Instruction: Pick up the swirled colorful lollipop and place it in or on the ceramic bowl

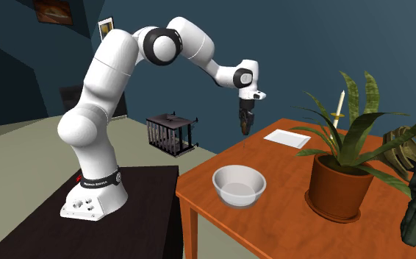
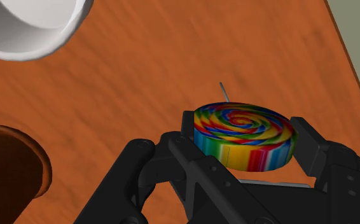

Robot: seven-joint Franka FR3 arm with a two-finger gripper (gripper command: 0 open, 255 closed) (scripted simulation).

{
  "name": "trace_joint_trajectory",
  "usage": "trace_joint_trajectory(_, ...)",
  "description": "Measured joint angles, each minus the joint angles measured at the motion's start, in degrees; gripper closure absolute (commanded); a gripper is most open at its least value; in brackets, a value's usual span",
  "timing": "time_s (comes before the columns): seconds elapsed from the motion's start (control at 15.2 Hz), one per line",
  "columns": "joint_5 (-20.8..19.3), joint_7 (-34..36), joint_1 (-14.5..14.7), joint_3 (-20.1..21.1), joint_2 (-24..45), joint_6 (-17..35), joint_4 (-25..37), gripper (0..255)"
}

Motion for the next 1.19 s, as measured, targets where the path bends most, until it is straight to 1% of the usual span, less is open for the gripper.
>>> trace_joint_trajectory(0.79,1.2,-0.8,-0.2,0.6,-3.3,-7.2,4.0,255)
trace_joint_trajectory(0.92,1.8,-2.0,-1.6,0.6,-5.6,-6.7,1.3,255)
trace_joint_trajectory(1.06,2.8,-3.8,-3.5,0.5,-9.2,-5.2,-3.5,255)
trace_joint_trajectory(1.19,3.7,-6.0,-5.3,0.2,-11.8,-4.4,-6.8,255)
